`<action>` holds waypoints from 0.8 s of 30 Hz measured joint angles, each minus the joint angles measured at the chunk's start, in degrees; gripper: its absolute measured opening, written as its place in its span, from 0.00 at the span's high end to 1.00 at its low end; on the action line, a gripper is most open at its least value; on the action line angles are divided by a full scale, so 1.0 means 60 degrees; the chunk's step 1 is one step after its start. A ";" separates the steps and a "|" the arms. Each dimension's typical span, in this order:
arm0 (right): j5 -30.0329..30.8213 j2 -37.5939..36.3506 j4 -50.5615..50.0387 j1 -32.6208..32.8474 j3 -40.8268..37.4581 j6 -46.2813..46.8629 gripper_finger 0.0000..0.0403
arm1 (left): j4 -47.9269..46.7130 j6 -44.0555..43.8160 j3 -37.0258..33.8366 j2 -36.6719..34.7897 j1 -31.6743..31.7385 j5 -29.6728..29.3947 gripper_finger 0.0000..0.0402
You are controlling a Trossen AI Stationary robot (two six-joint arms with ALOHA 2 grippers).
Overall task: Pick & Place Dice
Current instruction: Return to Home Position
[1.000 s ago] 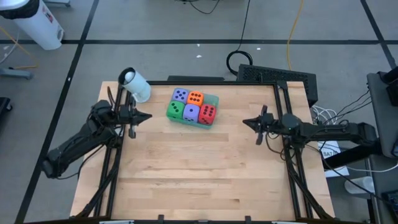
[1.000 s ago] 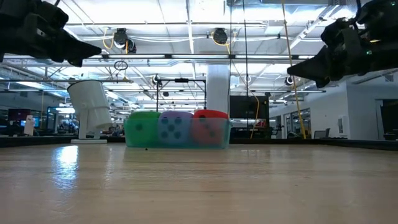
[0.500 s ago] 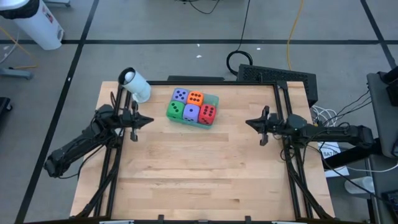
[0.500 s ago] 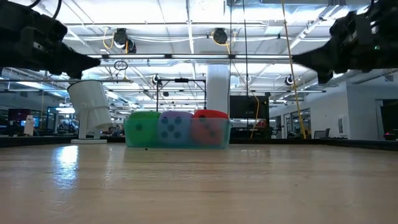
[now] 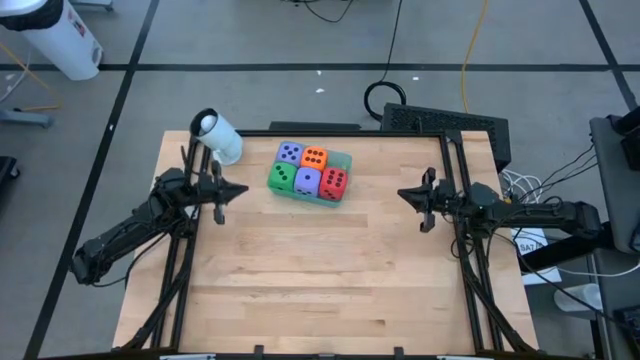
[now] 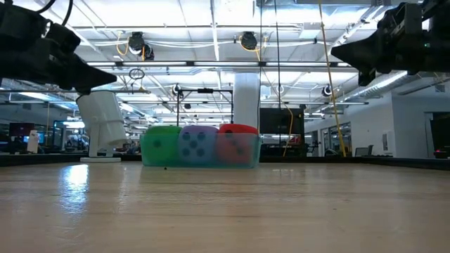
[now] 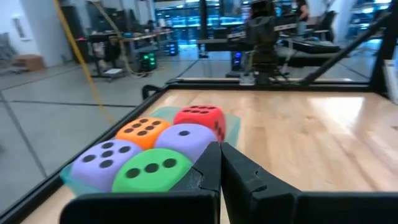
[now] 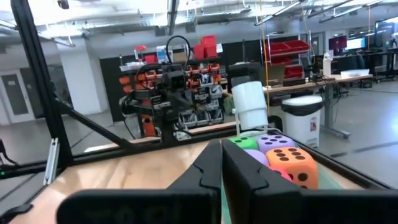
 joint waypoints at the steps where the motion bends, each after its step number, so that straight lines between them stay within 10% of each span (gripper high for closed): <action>1: -0.0001 0.0001 0.0038 0.0000 0.0000 0.0063 0.99 | -0.0004 -0.0025 0.0000 0.0000 0.0000 -0.0134 0.99; 24: -0.0005 -0.0001 0.0047 0.0000 -0.0015 0.3382 1.00 | -0.0015 0.0010 0.0000 0.0000 0.0007 -0.1341 0.99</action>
